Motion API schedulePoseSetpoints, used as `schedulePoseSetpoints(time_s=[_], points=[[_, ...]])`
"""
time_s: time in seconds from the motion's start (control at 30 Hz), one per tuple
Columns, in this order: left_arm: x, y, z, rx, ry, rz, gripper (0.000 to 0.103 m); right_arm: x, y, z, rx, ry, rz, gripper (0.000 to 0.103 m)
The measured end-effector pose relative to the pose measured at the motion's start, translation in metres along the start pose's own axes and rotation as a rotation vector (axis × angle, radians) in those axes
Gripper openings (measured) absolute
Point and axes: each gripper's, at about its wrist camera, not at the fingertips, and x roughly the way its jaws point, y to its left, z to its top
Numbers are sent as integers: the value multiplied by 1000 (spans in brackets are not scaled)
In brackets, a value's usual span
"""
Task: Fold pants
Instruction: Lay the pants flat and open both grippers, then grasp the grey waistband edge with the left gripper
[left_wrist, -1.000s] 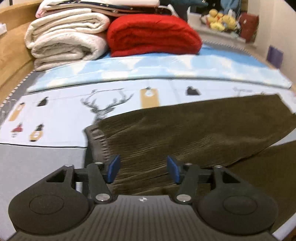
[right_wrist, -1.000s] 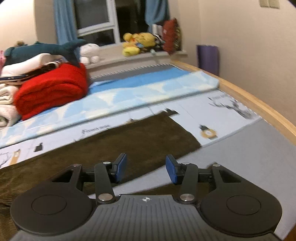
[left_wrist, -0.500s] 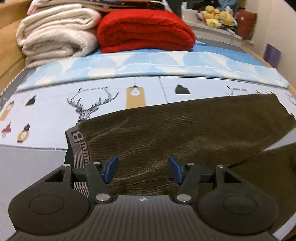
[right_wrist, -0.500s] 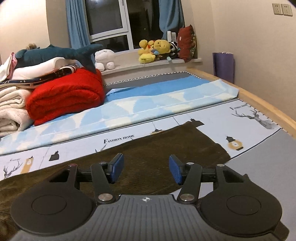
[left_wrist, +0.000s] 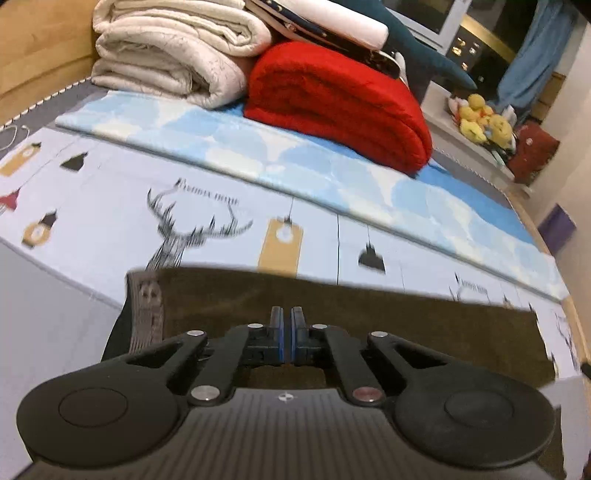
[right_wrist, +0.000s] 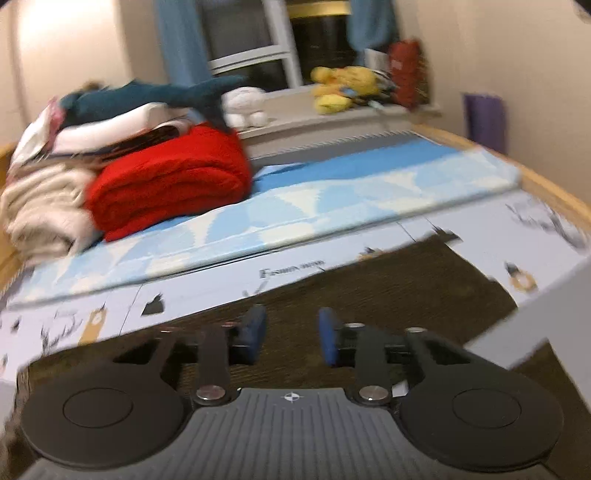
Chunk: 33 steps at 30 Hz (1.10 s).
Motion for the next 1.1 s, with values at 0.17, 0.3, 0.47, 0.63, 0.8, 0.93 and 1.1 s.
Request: schedulePoseSetpoints(time_s=[0.17, 0.3, 0.47, 0.63, 0.8, 0.93, 1.1], points=[[42, -5, 15, 58, -60, 48, 18, 6, 14, 4, -43, 6, 20, 24], [101, 1, -1, 169, 61, 175, 45, 13, 13, 9, -29, 10, 19, 25], [136, 12, 2, 208, 48, 250, 84, 23, 10, 8, -32, 25, -6, 25], [166, 24, 6, 226, 69, 275, 89, 31, 5, 7, -33, 52, -18, 25], [193, 29, 5, 284, 109, 250, 91, 37, 6, 7, -34, 65, -22, 25], [203, 32, 3, 284, 147, 200, 92, 39, 8, 6, -43, 70, -25, 25], [200, 28, 5, 291, 162, 147, 63, 41, 7, 4, -46, 85, -40, 25]])
